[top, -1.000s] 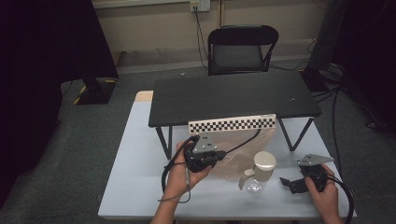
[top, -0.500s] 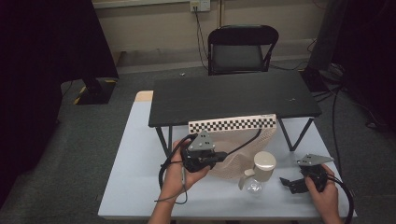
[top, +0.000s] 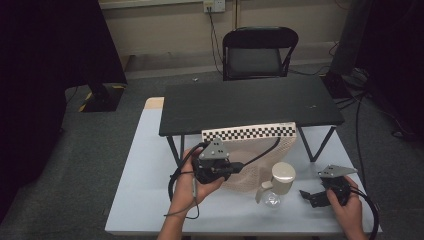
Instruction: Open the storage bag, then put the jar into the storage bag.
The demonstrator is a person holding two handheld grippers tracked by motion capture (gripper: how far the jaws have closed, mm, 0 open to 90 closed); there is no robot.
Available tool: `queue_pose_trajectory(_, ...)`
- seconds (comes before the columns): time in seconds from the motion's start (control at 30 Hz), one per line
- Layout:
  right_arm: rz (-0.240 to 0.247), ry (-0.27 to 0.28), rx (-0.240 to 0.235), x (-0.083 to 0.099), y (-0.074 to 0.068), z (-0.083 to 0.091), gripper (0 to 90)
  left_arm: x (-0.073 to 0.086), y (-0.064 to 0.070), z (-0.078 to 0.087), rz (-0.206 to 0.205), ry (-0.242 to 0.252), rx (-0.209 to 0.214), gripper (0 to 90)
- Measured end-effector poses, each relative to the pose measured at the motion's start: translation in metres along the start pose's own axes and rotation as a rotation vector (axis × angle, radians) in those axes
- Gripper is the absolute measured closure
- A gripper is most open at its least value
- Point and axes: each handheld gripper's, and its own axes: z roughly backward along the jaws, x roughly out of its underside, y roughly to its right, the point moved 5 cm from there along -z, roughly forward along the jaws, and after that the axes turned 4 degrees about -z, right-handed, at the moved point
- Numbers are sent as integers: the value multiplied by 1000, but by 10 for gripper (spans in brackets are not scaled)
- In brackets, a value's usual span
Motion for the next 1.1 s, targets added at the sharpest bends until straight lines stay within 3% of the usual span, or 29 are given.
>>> queue_pose_trajectory(0.57,-9,-1,-9,-1,0,1,2,1,-3,-1,12,-8,16,900)
queue_pose_trajectory(0.67,-42,27,-70,-3,-2,5,22,2,-3,-2,11,-13,15,900)
queue_pose_trajectory(0.77,-39,68,-87,-7,-6,11,17,1,-3,-2,10,-13,14,900)
queue_pose_trajectory(0.9,-97,140,-206,-12,-10,23,28,2,-4,-3,13,-11,19,900)
queue_pose_trajectory(1.1,-98,227,-333,-21,-22,38,43,3,-6,-6,19,-18,24,900)
